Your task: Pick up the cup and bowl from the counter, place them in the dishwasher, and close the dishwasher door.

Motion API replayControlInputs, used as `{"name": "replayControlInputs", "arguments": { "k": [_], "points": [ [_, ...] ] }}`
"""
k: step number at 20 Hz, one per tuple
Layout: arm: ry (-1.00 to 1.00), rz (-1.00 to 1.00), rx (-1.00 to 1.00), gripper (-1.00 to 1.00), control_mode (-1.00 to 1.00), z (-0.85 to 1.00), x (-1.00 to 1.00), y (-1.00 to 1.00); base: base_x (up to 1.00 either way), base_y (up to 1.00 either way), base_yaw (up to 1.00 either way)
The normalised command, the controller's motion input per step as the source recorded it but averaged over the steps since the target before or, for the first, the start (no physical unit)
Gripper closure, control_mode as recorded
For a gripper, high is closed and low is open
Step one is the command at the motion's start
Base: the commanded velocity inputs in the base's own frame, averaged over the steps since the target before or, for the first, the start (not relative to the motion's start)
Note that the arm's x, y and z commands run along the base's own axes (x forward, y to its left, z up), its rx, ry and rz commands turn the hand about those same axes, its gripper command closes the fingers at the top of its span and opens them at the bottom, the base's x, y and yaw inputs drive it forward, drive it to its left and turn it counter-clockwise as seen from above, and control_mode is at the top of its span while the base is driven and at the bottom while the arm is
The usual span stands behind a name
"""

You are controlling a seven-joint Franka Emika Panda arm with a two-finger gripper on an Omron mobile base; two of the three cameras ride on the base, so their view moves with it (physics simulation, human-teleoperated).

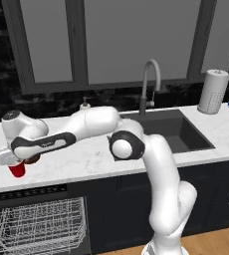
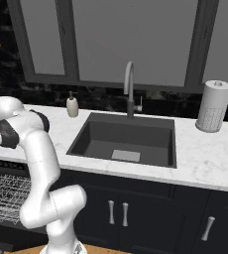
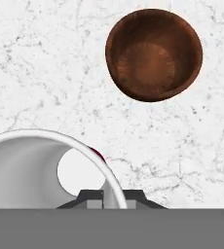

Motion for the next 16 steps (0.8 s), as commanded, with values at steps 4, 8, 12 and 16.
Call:
{"name": "replayControlInputs", "arguments": {
  "k": [4, 8, 12, 16],
  "points": [
    [-0.31, -0.07, 0.07, 1.0, -1.0, 0.21, -1.0, -0.52, 0.0, 0.0, 0.0],
    [-0.2, -0.07, 0.06, 1.0, -1.0, 0.19, -1.0, -0.29, 0.0, 0.0, 0.0],
    [-0.06, -0.04, 0.02, 1.0, -1.0, 0.16, -1.0, -0.01, 0.0, 0.0, 0.0],
    [0.0, -0.04, 0.0, 1.0, -1.0, 0.04, -0.73, 0.0, 0.0, 0.0, 0.0]
  ]
}}
